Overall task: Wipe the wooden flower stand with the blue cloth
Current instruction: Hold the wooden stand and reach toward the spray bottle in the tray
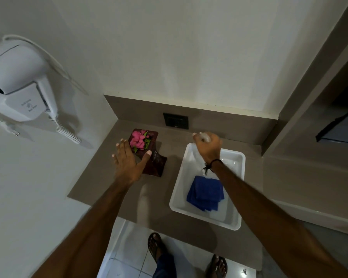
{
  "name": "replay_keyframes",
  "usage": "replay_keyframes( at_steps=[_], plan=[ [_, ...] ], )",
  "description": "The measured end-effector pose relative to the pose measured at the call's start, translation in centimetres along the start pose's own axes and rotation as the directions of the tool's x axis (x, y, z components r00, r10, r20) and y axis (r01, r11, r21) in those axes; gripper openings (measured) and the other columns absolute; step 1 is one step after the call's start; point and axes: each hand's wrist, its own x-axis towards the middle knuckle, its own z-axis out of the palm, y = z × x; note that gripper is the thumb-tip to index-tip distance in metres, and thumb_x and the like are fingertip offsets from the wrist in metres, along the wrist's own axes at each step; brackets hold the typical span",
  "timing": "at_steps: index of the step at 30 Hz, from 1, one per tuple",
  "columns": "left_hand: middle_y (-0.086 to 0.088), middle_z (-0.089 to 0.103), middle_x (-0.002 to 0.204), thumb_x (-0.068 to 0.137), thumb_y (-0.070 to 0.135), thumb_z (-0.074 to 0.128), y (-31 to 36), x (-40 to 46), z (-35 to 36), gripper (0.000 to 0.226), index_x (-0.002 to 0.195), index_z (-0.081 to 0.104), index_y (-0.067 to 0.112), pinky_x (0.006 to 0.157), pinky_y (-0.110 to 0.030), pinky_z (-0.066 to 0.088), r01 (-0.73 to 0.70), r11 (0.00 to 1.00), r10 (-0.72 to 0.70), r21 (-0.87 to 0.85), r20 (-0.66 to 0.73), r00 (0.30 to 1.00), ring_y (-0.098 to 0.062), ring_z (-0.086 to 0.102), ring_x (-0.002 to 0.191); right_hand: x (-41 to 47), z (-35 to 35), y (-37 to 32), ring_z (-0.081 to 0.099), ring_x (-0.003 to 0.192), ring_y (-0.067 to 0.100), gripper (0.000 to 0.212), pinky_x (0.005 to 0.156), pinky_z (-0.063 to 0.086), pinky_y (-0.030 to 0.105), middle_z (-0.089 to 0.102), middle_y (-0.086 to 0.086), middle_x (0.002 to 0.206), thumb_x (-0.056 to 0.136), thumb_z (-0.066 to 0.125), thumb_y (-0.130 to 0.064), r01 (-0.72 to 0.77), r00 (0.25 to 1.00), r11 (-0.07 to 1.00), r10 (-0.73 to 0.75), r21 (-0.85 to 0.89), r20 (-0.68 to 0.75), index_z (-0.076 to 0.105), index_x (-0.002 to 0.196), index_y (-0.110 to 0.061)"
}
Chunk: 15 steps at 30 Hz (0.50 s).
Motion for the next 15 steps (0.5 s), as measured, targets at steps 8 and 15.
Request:
replay_keyframes(
  at_steps=[8,15],
  plan=[
    [-0.015,-0.007,0.172,0.088,0.077,0.039,-0.1,0.2,0.1,0.109,0.162,-0.003,0.007,0.125,-0.056,-0.006,0.004,1.0,-0.004,-0.007,0.008,1.0,-0.032,-0.011,0.159,0.3,-3.3,1.5,0.051,0.073,0.028,0.032,0.077,0.051,0.046,0.054,0.013,0.073,0.101,0.052,-0.024,0.111,0.992,0.99,-0.116,-0.086,-0.056,0.058,0.08,0.0],
    [-0.013,-0.009,0.172,0.086,0.078,0.039,-0.2,0.3,0.3,0.112,0.162,-0.006,0.009,0.124,-0.054,-0.009,0.018,0.999,-0.018,-0.027,0.012,1.0,-0.03,-0.014,0.158,-1.9,-4.8,3.6,0.052,0.13,0.026,0.073,0.108,0.043,0.038,0.055,0.007,0.141,0.085,0.07,-0.048,-0.036,0.999,0.92,0.041,-0.391,0.005,0.042,0.144,-0.016]
  ],
)
